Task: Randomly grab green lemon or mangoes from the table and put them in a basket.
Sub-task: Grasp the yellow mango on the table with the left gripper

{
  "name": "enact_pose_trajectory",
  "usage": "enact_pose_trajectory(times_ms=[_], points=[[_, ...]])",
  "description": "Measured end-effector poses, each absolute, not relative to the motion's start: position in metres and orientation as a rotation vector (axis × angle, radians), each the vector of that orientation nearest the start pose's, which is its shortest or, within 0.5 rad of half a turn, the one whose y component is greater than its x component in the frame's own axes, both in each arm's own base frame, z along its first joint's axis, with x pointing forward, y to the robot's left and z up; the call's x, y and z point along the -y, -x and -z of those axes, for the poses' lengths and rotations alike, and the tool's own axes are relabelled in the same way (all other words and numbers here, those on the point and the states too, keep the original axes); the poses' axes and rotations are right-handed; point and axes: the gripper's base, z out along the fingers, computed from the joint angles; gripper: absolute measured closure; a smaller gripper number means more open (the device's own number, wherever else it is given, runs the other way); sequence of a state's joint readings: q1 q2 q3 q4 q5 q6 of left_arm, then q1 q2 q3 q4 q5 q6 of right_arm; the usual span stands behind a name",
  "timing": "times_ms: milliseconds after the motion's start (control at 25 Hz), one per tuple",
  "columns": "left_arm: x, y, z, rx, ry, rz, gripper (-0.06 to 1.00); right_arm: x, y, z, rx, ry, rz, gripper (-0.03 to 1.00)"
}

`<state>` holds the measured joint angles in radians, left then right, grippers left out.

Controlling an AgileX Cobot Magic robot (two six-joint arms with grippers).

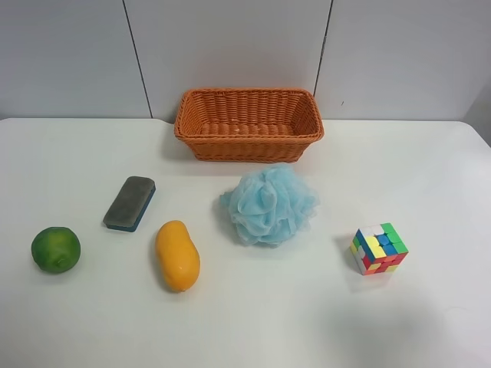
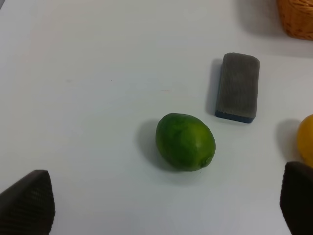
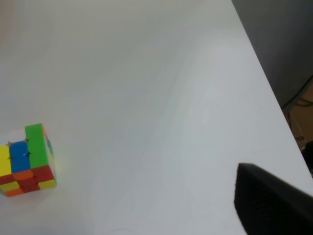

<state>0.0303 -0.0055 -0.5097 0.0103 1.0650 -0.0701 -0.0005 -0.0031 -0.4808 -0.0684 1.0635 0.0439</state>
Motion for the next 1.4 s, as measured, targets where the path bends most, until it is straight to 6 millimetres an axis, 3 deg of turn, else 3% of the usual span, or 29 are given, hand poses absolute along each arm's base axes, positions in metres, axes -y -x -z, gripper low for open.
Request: enact_pose_trajectory(times_ms=[720, 920, 1200, 1400], points=[[-0.001, 0.006, -0.28, -2.039, 0.088, 0.005, 0.04, 0.005, 0.003, -0.272, -2.061, -0.048, 0.055, 0.0], [0.001, -0.009, -0.307, -2.026, 0.003, -0.015, 0.04, 0.005, 0.003, -0.272, -2.061, -0.048, 0.055, 0.0], [0.006, -0.07, -0.352, -2.125, -0.082, 0.04, 0.04, 0.005, 0.003, -0.272, -2.061, -0.048, 0.055, 0.0], [0.014, -0.13, -0.354, -2.281, -0.107, 0.198, 0.04, 0.005, 0.003, -0.272, -2.061, -0.048, 0.055, 0.0]])
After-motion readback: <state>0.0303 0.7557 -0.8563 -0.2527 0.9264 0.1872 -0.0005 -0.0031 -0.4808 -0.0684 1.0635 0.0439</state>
